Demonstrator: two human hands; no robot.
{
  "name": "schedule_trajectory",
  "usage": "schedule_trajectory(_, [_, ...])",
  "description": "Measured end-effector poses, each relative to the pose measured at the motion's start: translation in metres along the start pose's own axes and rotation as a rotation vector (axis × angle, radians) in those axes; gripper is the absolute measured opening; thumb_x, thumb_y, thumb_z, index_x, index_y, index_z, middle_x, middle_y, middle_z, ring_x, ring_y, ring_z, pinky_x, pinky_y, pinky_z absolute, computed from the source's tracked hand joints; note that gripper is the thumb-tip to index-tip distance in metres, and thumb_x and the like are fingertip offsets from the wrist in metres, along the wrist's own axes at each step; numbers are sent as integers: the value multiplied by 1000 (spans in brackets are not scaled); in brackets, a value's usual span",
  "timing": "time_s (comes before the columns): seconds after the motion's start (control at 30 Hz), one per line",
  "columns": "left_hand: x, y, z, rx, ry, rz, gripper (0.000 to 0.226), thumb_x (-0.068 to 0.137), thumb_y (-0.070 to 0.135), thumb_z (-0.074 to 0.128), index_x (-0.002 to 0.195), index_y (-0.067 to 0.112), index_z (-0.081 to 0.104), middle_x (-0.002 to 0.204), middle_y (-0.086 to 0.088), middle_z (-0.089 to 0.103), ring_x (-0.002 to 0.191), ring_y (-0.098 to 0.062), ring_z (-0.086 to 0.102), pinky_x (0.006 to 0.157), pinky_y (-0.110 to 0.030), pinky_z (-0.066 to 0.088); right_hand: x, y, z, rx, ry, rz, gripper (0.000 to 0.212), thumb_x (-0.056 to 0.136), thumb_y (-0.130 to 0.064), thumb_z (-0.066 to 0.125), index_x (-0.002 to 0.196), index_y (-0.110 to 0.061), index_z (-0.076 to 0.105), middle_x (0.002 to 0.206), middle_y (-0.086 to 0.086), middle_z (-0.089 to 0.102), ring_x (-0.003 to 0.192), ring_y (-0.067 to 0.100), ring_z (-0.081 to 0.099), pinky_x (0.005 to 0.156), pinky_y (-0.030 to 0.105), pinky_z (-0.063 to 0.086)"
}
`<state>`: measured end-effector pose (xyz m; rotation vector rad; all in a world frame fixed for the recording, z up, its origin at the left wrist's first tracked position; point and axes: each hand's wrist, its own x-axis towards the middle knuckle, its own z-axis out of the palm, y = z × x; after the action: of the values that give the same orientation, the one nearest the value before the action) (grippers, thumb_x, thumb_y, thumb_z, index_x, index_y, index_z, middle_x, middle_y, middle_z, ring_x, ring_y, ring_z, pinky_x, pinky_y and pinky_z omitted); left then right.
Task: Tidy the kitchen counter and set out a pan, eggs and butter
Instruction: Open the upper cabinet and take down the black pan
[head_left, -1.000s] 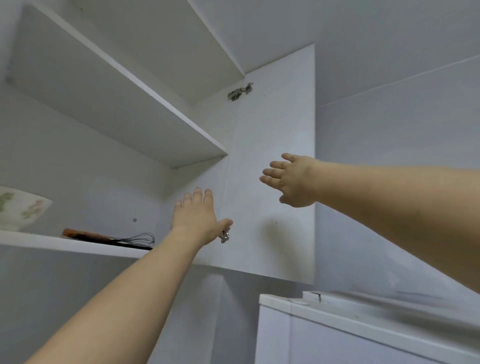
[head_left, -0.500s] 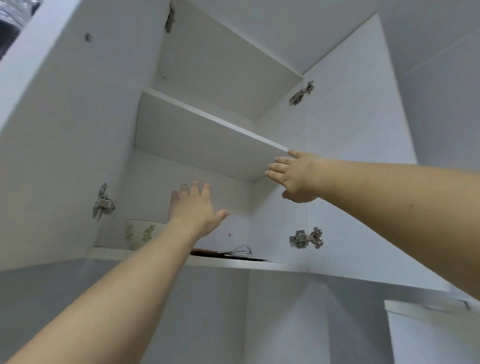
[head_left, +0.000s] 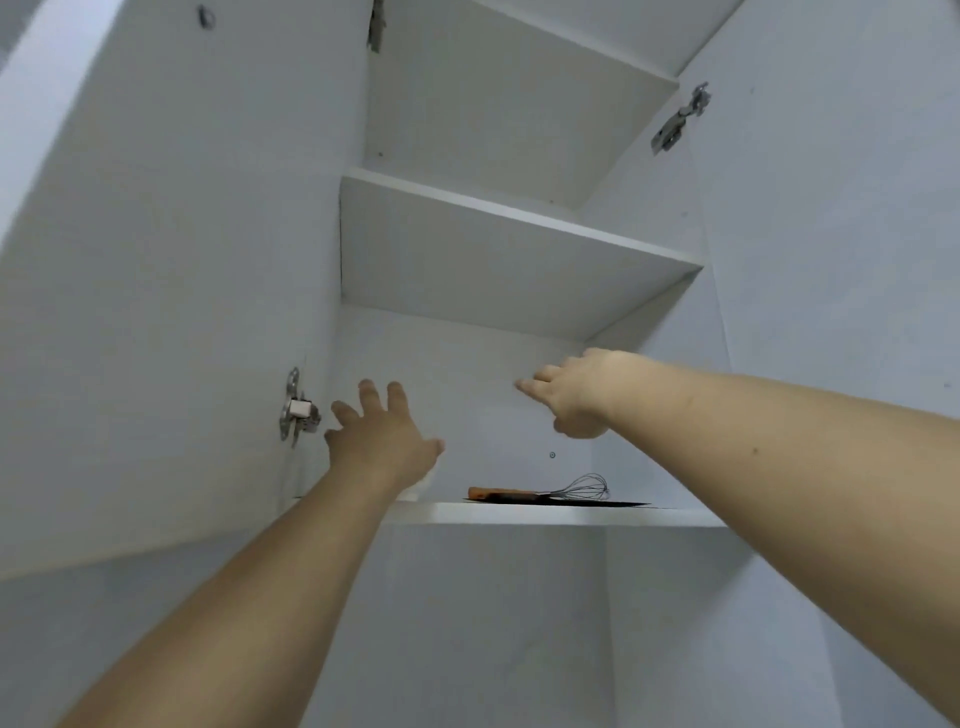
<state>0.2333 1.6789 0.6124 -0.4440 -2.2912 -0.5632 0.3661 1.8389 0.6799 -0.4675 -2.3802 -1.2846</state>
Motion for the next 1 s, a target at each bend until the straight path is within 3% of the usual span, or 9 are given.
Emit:
schedule_trajectory(0.17, [13, -13, 25, -43, -67, -136, 101, 85, 67, 49, 153, 17, -6, 159, -17, -8, 140, -48, 17, 108, -49, 33, 33, -40, 25, 166, -20, -68, 51, 99, -16, 37, 148, -23, 25, 146, 2, 36, 127, 30, 46, 90, 39, 42])
schedule_trajectory(0.3, [24, -15, 35, -95, -133, -142, 95, 82, 71, 49, 147, 10, 17, 152, -19, 11, 129, -37, 41, 98, -40, 43, 59, -67, 42, 212, 28, -99, 45, 99, -17, 37, 143, -21, 34, 137, 4, 46, 119, 30, 50, 89, 37, 42])
schedule_trajectory(0.43, [28, -13, 37, -83, -109, -83, 80, 86, 63, 53, 139, 9, 30, 142, -15, 24, 123, -34, 45, 85, -36, 41, 73, -84, 47, 278, 28, -109, 41, 97, -21, 43, 138, -17, 39, 127, 7, 52, 111, 29, 55, 81, 38, 45])
schedule_trajectory(0.57, [34, -18, 38, -95, -133, -66, 68, 88, 49, 59, 136, 7, 34, 137, -16, 30, 120, -34, 47, 90, -36, 41, 91, -101, 47, 328, -28, -88, 36, 95, -26, 51, 130, -16, 47, 123, 5, 56, 106, 28, 59, 77, 36, 47])
schedule_trajectory(0.67, [33, -19, 39, -101, -117, -55, 61, 90, 43, 58, 134, 7, 35, 137, -16, 30, 120, -35, 47, 91, -36, 41, 99, -114, 48, 366, -105, -68, 26, 95, -17, 48, 120, -13, 54, 119, 4, 58, 93, 27, 56, 72, 33, 42])
schedule_trajectory(0.77, [30, -18, 41, -84, -98, -26, 52, 93, 35, 55, 133, 7, 37, 136, -15, 32, 119, -36, 49, 90, -36, 41, 101, -116, 47, 447, -165, -47, 24, 93, -10, 48, 115, -10, 57, 115, 5, 58, 98, 28, 57, 75, 34, 42])
schedule_trajectory(0.83, [28, -17, 41, -77, -87, -24, 48, 93, 30, 55, 132, 8, 37, 136, -15, 32, 117, -37, 51, 87, -35, 41, 102, -117, 47, 458, -171, -30, 9, 92, -6, 47, 92, -8, 55, 94, 5, 55, 86, 27, 55, 74, 33, 41])
schedule_trajectory(0.9, [29, -16, 41, -75, -87, -26, 47, 93, 28, 56, 132, 8, 37, 135, -14, 32, 115, -36, 51, 81, -34, 39, 102, -120, 46, 455, -178, 0, 23, 93, -3, 46, 70, -10, 42, 75, 3, 43, 69, 23, 47, 74, 32, 39])
schedule_trajectory(1.0, [30, -17, 42, -67, -89, -30, 48, 93, 29, 56, 132, 9, 37, 134, -14, 32, 114, -34, 51, 77, -33, 37, 104, -124, 46, 446, -193, 16, 29, 92, 0, 44, 66, -11, 37, 70, 2, 39, 80, 27, 45, 75, 32, 38])
